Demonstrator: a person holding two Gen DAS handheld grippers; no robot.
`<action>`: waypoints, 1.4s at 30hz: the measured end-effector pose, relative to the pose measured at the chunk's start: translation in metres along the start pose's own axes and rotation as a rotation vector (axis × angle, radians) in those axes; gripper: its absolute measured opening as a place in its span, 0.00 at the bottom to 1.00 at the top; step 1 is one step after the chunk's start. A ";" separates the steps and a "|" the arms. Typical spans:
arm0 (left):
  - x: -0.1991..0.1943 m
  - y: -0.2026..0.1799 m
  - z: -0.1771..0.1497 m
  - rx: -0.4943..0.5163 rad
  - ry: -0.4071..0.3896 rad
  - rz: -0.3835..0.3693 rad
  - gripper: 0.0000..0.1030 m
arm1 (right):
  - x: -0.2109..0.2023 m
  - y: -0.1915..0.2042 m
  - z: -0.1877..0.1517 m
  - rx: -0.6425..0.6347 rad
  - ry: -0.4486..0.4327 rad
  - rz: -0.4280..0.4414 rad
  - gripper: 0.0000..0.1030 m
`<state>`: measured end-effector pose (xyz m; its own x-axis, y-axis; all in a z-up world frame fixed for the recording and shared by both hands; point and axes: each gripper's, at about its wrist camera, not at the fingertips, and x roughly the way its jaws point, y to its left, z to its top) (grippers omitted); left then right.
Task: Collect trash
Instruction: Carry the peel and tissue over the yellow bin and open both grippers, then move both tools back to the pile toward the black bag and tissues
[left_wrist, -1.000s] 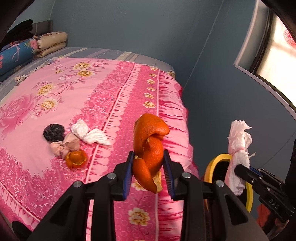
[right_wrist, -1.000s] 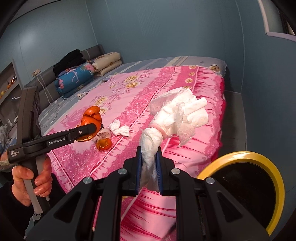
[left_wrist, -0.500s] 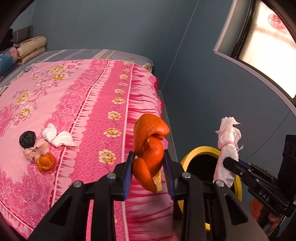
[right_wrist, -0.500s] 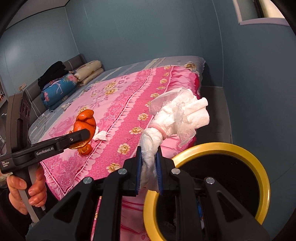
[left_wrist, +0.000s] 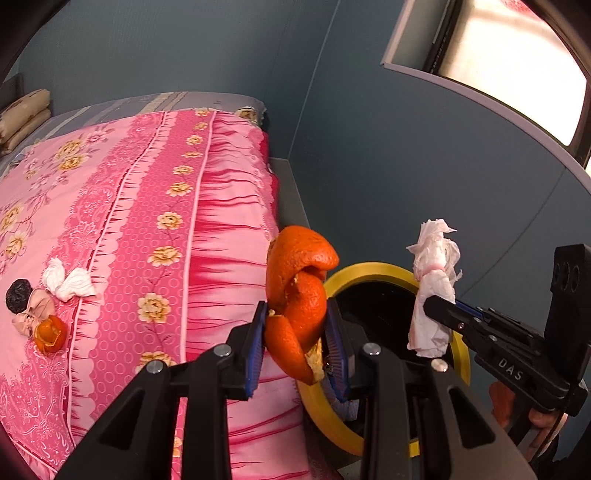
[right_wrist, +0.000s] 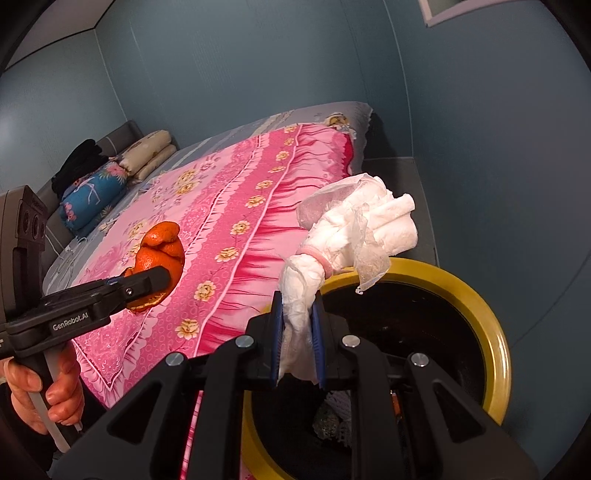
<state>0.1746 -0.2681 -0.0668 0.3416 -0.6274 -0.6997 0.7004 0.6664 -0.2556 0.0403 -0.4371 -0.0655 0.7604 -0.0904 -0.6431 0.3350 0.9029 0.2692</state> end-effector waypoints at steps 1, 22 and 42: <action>0.002 -0.004 0.000 0.006 0.005 -0.006 0.28 | -0.001 -0.003 -0.001 0.005 0.001 -0.004 0.14; 0.044 -0.043 -0.017 0.056 0.104 -0.042 0.36 | 0.004 -0.053 -0.016 0.098 0.028 -0.047 0.24; 0.000 0.040 0.000 -0.108 -0.021 0.088 0.74 | -0.003 -0.034 -0.003 0.081 -0.048 -0.022 0.67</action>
<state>0.2024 -0.2420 -0.0769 0.4126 -0.5720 -0.7089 0.5961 0.7580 -0.2647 0.0248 -0.4663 -0.0751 0.7776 -0.1316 -0.6149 0.3941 0.8640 0.3134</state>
